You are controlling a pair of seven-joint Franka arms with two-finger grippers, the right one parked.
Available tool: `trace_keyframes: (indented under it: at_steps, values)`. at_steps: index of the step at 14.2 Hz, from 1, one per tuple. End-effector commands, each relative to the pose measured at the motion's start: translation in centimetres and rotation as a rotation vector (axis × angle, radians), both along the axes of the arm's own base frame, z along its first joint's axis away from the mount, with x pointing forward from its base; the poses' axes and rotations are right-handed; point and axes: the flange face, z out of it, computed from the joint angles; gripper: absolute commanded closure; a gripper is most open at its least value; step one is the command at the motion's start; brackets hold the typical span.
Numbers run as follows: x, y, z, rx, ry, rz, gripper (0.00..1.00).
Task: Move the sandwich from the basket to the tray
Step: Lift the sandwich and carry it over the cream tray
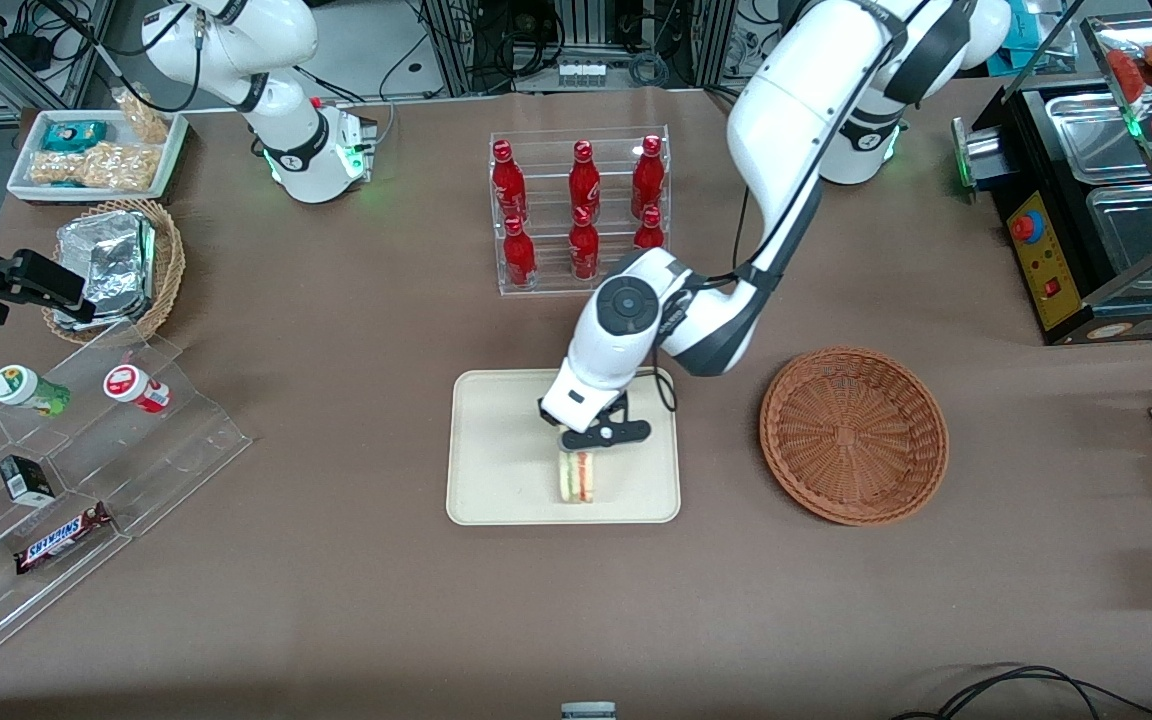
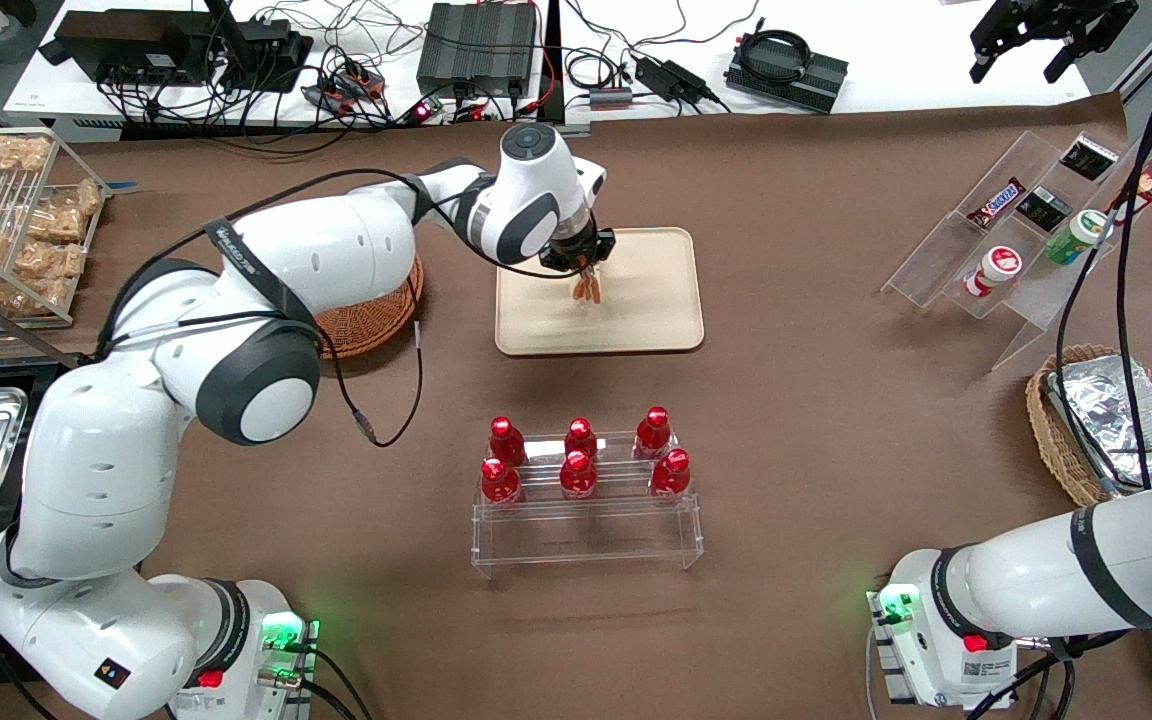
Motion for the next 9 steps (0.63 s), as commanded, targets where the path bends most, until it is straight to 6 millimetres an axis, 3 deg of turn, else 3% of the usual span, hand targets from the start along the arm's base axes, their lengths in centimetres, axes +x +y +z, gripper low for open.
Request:
trace_keyframes:
  at_steps: [1, 4, 9]
  values:
    - [0.0, -1.3, 0.2, 0.026, -0.027, -0.037, 1.00]
    - [-1.3, -2.0, -0.3, 0.050, 0.027, -0.057, 1.00]
    - [-0.8, -2.7, -0.4, 0.015, 0.063, -0.013, 1.00]
